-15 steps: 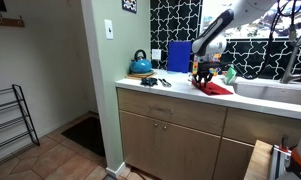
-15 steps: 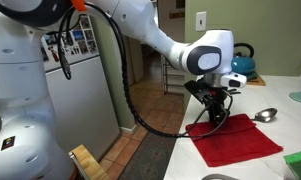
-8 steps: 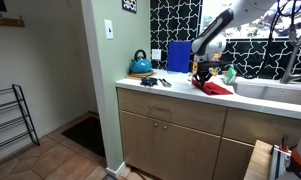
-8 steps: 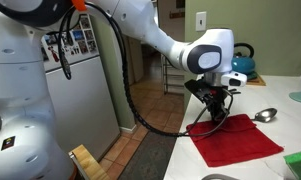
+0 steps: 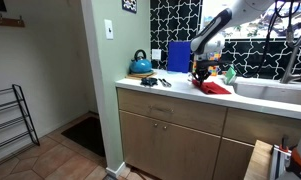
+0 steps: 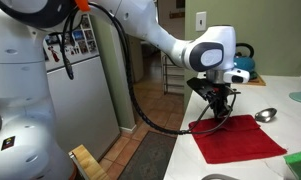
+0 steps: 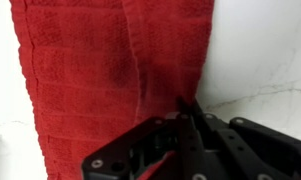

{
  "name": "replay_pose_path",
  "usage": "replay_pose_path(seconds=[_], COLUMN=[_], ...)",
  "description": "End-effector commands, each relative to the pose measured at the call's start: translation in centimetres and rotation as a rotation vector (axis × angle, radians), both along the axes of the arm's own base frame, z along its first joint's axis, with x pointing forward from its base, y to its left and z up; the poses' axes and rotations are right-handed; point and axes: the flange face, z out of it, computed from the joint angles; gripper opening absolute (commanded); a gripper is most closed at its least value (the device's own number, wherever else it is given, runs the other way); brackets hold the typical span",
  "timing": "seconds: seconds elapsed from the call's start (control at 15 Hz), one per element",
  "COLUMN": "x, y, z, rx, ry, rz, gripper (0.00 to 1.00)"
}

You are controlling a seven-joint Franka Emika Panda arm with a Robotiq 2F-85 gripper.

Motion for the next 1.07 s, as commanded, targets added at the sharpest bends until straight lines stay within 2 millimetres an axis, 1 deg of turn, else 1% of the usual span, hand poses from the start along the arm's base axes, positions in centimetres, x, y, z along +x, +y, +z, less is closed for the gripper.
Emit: replay_pose_path(seconds=[0.0,0.27,0.6,0.67,0.73,0.8,1.0], x=[1.0,1.8,2.4,2.4,2.4,2.3,1.2], y=[-0.5,-1.2,-1.6,-1.7,-1.7,-1.8,-2.3], z=[-0.3,-0.6,-0.8,-0.8,-0.7,-0.5,0.3], rx=[0.009,-0.006,-0.021,-0.023,-0.024,-0.022,-0.016], ry=[-0.005,-0.01,-0.022,-0.019,-0.018,-0.017,-0.003], rz=[0.016,0.014,0.034,0.04,0.047,0.05,0.033], gripper=[0.01,0.01,0.01,0.05,0.3,0.3,0.49])
